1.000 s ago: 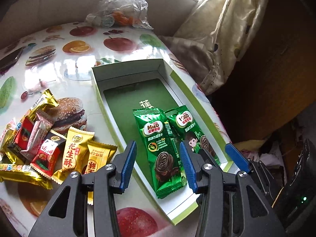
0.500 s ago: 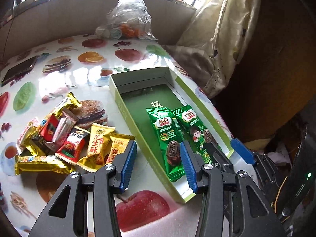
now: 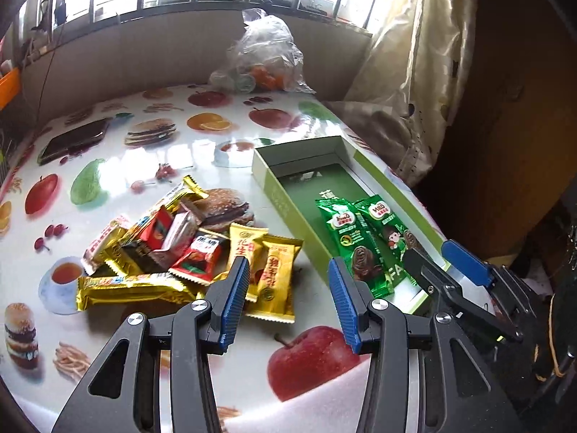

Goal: Organize snacks
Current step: 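Open the left gripper to release the Milo pack in the box, then grasp a yellow peanut candy with the right gripper while the left gripper approaches a gold wafer bar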

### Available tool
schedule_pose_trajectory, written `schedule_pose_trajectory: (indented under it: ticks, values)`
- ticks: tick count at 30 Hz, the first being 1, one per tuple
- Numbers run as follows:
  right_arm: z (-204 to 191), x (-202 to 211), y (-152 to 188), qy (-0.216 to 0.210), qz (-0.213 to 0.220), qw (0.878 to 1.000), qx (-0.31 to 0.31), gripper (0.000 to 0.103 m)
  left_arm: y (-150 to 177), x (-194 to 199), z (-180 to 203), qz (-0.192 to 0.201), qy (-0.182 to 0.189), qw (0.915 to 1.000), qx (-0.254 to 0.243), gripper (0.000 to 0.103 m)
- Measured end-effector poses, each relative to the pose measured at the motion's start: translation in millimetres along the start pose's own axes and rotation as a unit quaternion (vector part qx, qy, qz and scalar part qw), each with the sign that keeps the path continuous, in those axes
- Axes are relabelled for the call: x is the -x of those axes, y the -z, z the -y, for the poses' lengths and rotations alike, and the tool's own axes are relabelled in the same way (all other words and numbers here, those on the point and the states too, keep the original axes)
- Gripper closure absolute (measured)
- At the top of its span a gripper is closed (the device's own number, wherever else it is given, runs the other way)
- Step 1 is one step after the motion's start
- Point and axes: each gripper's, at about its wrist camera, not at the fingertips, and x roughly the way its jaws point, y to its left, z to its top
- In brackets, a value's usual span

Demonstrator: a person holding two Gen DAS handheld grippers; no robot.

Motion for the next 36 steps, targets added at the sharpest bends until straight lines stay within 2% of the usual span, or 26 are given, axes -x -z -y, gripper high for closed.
schedule_pose_trajectory:
  ticks: [8,18,22,28,36]
  values:
    - [-27,2,1,-0.050,0.001,0.998,0.031,0.051,9,13,-42,0.008,-0.016,0.9990,0.042,0.056]
    - [-64,-24,9,-0.102,-0.051,0.991,0.064,0.051,20,18,-96,0.015,-0.052,0.9948,0.086,0.056]
    - [-79,-32,8,-0.106,-0.055,0.990,0.077,0.051,25,16,-115,0.007,-0.062,0.9921,0.109,0.056]
    - [-92,-49,9,-0.111,-0.076,0.988,0.080,0.051,29,11,-127,0.002,-0.065,0.9910,0.117,0.056]
    - [-92,-70,8,-0.089,-0.097,0.989,0.060,0.063,28,5,-137,0.000,-0.067,0.9906,0.120,0.056]
